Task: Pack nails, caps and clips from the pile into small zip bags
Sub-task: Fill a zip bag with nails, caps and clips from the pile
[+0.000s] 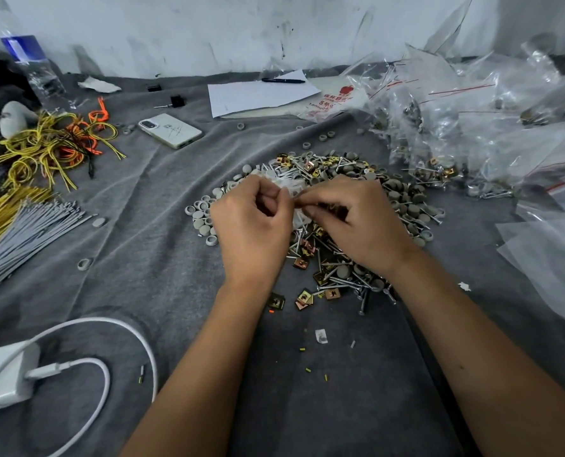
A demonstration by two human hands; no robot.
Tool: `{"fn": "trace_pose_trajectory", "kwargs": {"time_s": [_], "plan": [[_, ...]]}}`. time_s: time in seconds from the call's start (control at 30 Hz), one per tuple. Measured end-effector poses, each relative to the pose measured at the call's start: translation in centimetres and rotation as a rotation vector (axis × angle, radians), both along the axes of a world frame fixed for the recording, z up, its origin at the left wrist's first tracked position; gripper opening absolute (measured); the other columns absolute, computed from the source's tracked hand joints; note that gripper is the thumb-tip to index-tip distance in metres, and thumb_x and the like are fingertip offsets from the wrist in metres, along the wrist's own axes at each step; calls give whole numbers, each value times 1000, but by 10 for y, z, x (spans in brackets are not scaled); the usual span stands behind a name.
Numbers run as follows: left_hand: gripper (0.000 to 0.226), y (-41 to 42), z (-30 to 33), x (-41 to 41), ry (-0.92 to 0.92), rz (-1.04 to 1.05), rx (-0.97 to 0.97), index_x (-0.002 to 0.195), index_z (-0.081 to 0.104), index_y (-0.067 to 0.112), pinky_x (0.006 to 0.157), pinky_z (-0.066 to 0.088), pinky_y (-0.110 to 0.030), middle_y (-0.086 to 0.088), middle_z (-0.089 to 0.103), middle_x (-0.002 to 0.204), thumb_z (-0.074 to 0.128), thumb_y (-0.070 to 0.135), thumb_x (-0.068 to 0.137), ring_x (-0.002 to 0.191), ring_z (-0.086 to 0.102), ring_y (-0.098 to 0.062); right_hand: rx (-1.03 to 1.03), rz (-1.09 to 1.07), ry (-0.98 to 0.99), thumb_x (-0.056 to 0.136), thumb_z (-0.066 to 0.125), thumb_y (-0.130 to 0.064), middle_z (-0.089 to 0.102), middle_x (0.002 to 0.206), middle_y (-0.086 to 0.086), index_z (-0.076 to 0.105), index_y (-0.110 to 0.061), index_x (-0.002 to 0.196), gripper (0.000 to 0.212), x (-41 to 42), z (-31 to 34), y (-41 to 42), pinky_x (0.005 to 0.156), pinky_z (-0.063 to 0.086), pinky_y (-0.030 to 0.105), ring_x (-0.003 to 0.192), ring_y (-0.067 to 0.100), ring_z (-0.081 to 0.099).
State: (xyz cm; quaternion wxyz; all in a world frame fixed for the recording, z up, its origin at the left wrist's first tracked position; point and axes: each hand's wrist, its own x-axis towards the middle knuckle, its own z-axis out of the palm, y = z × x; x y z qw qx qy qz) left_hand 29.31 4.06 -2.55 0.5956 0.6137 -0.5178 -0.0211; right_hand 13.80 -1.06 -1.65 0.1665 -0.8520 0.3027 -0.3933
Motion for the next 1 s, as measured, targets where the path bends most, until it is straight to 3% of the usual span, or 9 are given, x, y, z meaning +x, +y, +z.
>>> {"fn": "trace_pose_trajectory", "kwargs": {"time_s": [0.1, 0.2, 0.3, 0.43, 0.53, 0.6, 0.7, 0.87, 1.0], "plan": [[17, -1, -2, 2, -35, 25, 67, 70, 67, 14, 60, 51, -28, 7, 62, 60, 73, 10, 86, 56, 58, -11, -7, -149, -91, 94, 73, -25, 75, 87, -7, 79, -15, 98, 12, -8, 4, -2, 71, 52, 19, 79, 0, 67], [18, -2, -5, -1, -20, 11, 109, 70, 67, 14, 57, 48, -21, 7, 62, 60, 72, 7, 86, 57, 58, -10, 97, -196, 181, 93, 69, -47, 64, 67, -14, 73, -24, 80, 27, -15, 2, -8, 54, 38, 20, 57, -1, 57], [17, -3, -6, -2, 9, 17, 122, 71, 68, 15, 58, 50, -22, 8, 64, 62, 72, 8, 86, 59, 60, -9, 184, -202, 417, 82, 76, -59, 62, 68, -16, 68, -28, 75, 33, -16, 0, -8, 57, 41, 24, 63, 1, 58], [14, -6, -6, -1, 100, 64, 103, 73, 70, 14, 60, 51, -25, 8, 65, 64, 72, 10, 86, 61, 60, -9, 300, -161, 498, 75, 87, -44, 65, 76, -15, 68, -30, 82, 25, -19, 7, -7, 63, 51, 28, 71, 1, 63], [14, -7, -6, -1, 163, 92, 90, 74, 70, 15, 59, 49, -21, 9, 64, 63, 73, 12, 87, 59, 58, -4, 226, -182, 533, 83, 82, -32, 63, 79, -16, 71, -30, 86, 12, -15, 11, -2, 63, 48, 27, 75, 5, 62], [14, -8, -7, 0, 191, 90, 94, 74, 71, 14, 58, 49, -21, 8, 64, 63, 73, 12, 87, 58, 58, -4, 117, -230, 580, 87, 74, -25, 66, 84, -9, 73, -25, 89, 2, -7, 11, 4, 67, 54, 31, 77, 13, 64], [14, -8, -8, 0, 209, 74, 106, 75, 71, 13, 58, 51, -25, 5, 66, 64, 73, 12, 88, 59, 62, -9, 20, -274, 661, 90, 66, -23, 64, 95, 0, 69, -19, 93, 6, 0, 9, 9, 73, 56, 37, 84, 21, 63], [13, -9, -9, 1, 220, 76, 114, 75, 71, 14, 58, 50, -24, 7, 66, 65, 73, 13, 88, 58, 59, -4, 15, -242, 636, 93, 69, -34, 49, 100, -2, 69, -20, 110, 22, 0, 5, 10, 76, 43, 31, 99, 20, 56], [14, -10, -9, 0, 209, 79, 121, 73, 70, 16, 57, 49, -21, 7, 65, 63, 74, 13, 87, 57, 58, -4, -31, -247, 643, 96, 68, -34, 48, 106, 0, 68, -15, 110, 23, 1, 0, 9, 88, 49, 35, 112, 22, 49]]}}
